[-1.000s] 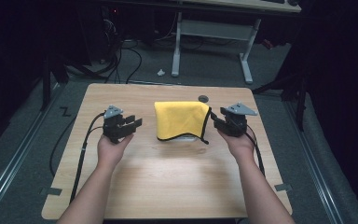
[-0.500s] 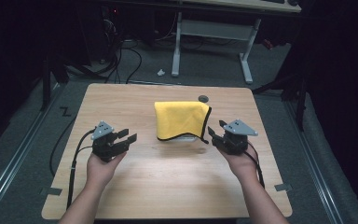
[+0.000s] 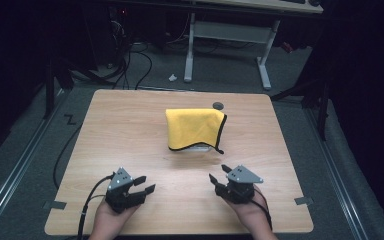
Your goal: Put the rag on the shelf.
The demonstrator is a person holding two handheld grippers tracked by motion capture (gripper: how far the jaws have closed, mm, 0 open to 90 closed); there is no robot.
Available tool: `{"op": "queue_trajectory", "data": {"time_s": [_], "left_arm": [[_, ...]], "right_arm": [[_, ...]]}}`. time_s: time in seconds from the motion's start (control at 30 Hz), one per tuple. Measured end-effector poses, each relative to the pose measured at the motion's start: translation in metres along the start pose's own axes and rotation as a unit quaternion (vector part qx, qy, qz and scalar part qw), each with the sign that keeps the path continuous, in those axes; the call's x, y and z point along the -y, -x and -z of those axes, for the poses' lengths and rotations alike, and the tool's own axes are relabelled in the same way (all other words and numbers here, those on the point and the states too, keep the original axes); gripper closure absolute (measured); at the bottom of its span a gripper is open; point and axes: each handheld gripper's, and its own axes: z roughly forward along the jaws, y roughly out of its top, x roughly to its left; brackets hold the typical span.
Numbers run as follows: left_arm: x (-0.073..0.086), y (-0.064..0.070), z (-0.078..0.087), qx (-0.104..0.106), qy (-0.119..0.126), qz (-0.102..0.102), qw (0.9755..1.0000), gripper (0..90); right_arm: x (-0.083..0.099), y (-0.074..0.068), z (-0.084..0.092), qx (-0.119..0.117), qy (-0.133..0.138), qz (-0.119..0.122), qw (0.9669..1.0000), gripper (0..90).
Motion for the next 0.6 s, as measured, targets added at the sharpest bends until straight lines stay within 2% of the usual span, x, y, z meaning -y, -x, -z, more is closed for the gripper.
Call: {"op": "queue_trajectory", "data": {"time_s": [0.07,0.1,0.13,0.17,0.2,0.23,0.27,0.33,0.37,0.4,0.43,0.5,0.6], "left_arm": [[0.016,0.014,-0.007,-0.002,-0.022,0.000,0.9998,50.9],[0.019,0.021,-0.012,0.005,-0.040,-0.008,0.9991,50.6],[0.019,0.027,-0.017,-0.004,-0.058,-0.027,0.9980,49.5],[0.017,0.030,-0.017,-0.017,-0.056,-0.038,0.9975,48.5],[0.013,0.029,-0.016,-0.011,-0.043,-0.031,0.9985,47.9],[0.010,0.027,-0.014,0.003,-0.029,-0.020,0.9994,48.2],[0.008,0.025,-0.011,0.009,-0.020,-0.014,0.9997,48.3],[0.006,0.020,-0.007,0.006,-0.014,-0.014,0.9998,48.1],[0.007,0.020,-0.007,0.003,-0.011,-0.007,0.9999,48.1],[0.009,0.021,-0.006,0.002,-0.005,0.010,0.9999,48.1],[0.009,0.014,-0.004,-0.006,-0.017,-0.018,0.9997,48.1],[0.010,0.010,-0.002,-0.003,-0.014,-0.006,0.9999,48.1],[0.010,0.009,-0.002,-0.005,-0.013,-0.006,0.9999,48.1]], "right_arm": [[0.015,-0.013,-0.002,-0.009,-0.002,-0.010,0.9999,46.1],[0.023,-0.020,-0.002,-0.008,0.001,-0.014,0.9999,48.7],[0.029,-0.027,-0.003,-0.009,-0.005,-0.009,0.9999,47.9],[0.030,-0.033,-0.004,-0.016,-0.020,0.010,0.9996,46.8],[0.030,-0.037,-0.004,-0.015,-0.023,0.036,0.9990,47.0],[0.031,-0.041,-0.004,-0.009,-0.022,0.052,0.9984,47.1],[0.031,-0.042,-0.005,-0.012,-0.025,0.055,0.9981,47.0],[0.032,-0.042,-0.009,-0.019,-0.032,0.053,0.9979,46.9],[0.032,-0.042,-0.010,-0.019,-0.034,0.057,0.9976,46.8],[0.032,-0.042,-0.012,-0.019,-0.036,0.058,0.9975,46.7],[0.033,-0.041,-0.013,-0.020,-0.040,0.058,0.9973,46.7],[0.035,-0.038,-0.014,-0.022,-0.043,0.054,0.9974,46.7],[0.036,-0.036,-0.015,-0.022,-0.044,0.047,0.9977,46.8]]}}
